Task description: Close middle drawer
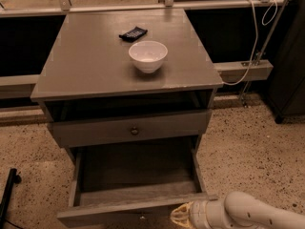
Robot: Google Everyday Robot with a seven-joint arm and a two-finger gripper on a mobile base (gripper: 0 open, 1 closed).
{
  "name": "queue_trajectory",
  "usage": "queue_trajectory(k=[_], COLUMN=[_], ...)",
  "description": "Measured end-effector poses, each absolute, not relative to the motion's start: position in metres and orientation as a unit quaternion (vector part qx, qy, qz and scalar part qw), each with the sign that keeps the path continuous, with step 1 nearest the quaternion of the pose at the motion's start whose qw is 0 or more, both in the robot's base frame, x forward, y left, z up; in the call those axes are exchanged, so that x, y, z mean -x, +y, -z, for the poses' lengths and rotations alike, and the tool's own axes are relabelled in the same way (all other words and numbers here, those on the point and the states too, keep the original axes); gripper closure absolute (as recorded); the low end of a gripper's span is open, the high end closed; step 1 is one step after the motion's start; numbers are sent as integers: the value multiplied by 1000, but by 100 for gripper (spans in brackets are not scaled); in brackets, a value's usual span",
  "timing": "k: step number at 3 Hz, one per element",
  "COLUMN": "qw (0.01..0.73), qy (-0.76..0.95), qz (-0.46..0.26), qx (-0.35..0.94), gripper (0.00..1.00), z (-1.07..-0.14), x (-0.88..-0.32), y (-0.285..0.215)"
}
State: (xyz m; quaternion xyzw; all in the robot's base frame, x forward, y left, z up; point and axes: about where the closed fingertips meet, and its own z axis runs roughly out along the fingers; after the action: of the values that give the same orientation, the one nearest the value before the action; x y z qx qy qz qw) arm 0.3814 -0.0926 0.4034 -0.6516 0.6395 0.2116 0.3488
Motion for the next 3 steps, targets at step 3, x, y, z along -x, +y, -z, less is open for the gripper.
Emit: queue_trajectory(k=[3], qw=[427], qy=[668], qz=[-202], qx=[575], gripper=[100], z=[-360], x=[-409], y=[-71])
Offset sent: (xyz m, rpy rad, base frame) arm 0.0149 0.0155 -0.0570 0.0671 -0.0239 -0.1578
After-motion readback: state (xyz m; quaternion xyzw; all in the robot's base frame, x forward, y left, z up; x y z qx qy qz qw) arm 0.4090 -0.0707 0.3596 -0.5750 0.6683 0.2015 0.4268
